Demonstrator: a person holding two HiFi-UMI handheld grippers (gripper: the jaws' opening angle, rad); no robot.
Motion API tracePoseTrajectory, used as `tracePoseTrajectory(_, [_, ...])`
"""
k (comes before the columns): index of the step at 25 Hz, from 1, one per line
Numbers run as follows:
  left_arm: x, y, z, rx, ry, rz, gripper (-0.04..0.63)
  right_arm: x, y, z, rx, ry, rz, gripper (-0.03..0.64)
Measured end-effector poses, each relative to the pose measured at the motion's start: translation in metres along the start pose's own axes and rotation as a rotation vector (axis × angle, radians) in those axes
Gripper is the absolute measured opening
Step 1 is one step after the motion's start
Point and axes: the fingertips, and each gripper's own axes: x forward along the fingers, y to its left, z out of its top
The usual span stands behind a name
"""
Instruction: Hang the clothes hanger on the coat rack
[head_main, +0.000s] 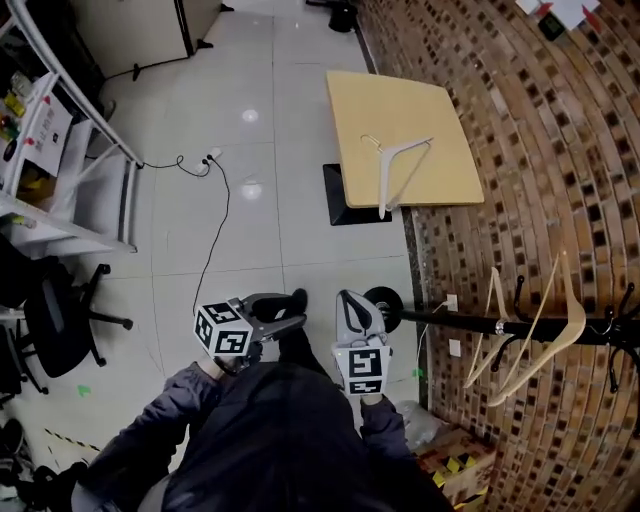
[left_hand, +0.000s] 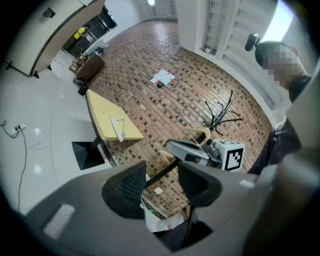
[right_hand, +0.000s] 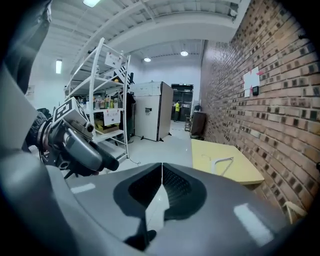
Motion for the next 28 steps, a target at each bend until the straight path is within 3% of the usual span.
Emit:
tracePoseTrajectory(7, [0.073,0.046,0.11,0.078,0.093,-0.097,0.209,0.085,-0.098,-0.007,0.076,0.11,-0.1,0.084])
tracePoseTrajectory(14, [0.108,0.096,0.16,0.065,0.219,-0.215,0.207,0.148,-0.154,-0.046,0.202,0.261,-0.24,0.091])
tracePoseTrajectory(18, [0.122,0.131,0.194,0.056,0.36,-0.328,0.207,0.189,-0.179,-0.064,0.25,0.348,-0.361,0.1])
tracePoseTrajectory(23, [0.131,0.167,0.249,0.124,0.508,-0.445,0.203,0.228,-0.206,-0.098,0.176,0.521,-0.515,0.133])
tracePoseTrajectory(28, [0.153,0.196,0.275,0.104,0.6,-0.493,0.199,0.257,-0.215,-0.138,0.049,0.691,-0.55,0.149])
